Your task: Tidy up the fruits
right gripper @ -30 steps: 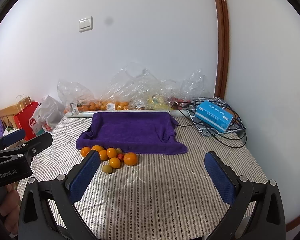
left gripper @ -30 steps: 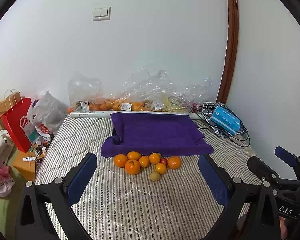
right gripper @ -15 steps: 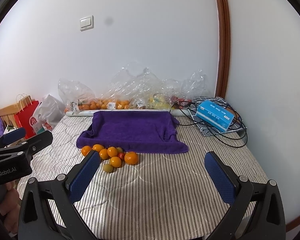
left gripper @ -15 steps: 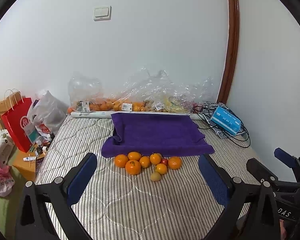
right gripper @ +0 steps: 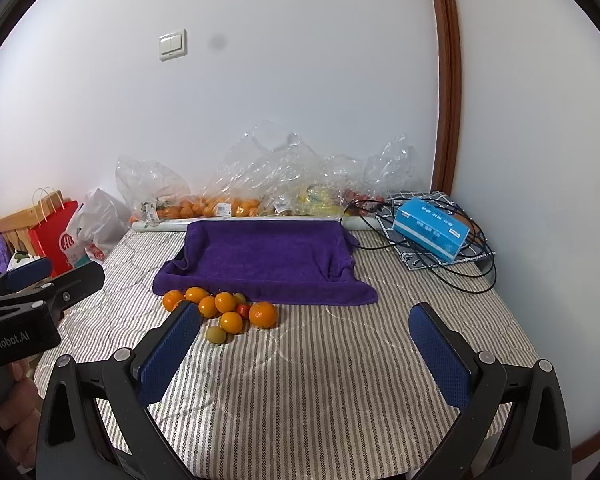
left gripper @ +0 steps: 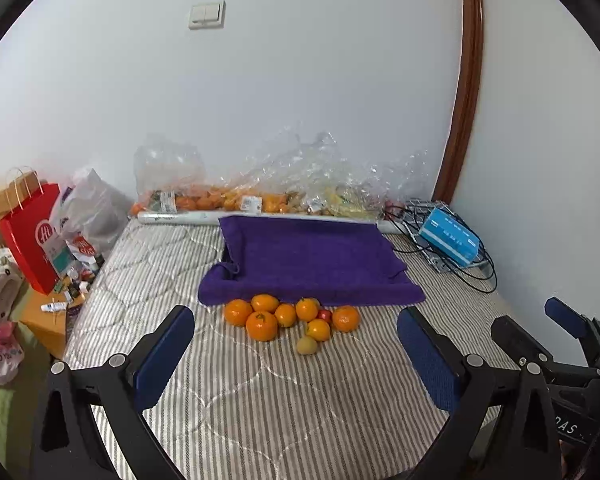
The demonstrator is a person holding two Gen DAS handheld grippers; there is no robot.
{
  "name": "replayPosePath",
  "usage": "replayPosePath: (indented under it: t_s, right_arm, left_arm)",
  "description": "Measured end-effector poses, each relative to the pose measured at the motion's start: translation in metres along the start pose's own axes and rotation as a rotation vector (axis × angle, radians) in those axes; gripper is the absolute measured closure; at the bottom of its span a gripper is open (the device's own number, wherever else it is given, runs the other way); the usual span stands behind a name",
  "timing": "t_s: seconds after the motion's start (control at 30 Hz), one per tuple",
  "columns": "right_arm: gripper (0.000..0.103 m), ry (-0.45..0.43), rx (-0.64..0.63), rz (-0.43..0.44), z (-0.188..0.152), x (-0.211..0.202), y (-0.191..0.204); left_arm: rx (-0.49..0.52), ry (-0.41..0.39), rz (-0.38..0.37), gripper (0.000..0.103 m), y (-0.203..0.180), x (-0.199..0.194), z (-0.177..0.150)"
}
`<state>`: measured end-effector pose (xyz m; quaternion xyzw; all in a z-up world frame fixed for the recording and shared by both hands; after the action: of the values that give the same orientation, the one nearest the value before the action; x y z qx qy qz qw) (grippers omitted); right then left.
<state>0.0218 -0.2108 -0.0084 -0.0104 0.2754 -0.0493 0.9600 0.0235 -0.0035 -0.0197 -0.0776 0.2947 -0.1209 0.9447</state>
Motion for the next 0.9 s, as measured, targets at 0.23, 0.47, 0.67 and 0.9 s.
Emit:
replayPosePath:
  t_s: [0.23,0.47,0.67,0.9]
  right_arm:
    - [0.0,0.022,-0.024,-0.025,0.0,0.007,-0.001]
    - [0.0,0.029,-0.064,-0.053,0.0,0.019,0.001]
    - [0.0,0.042,-0.052,-0.065,0.001,0.028,0.002]
    - [0.0,0.058,-0.012,-0.086,0.006,0.04,-0.001]
  left_arm:
    - [-0.013,0.018,0.013,0.001,0.005,0.004,0.001]
    - [-0.037,-0.003,-0.032,0.001,0.012,0.004,0.006]
    - [-0.051,-0.033,-0.02,0.001,0.019,0.008,0.012]
    - [-0.032,-0.042,0.013,0.001,0.028,0.021,0.015]
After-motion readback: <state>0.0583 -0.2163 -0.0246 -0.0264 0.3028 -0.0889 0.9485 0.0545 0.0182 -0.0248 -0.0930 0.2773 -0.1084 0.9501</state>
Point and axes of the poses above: each gripper's, at about its wrist camera, not at the fingertips, and x roughly the way its jaws point, y to its left, z to its top, the point moved 5 cm from there along x, roughly the way its jaws point, and after that the axes turned 12 degrees about -z, right-handed, at the moved point
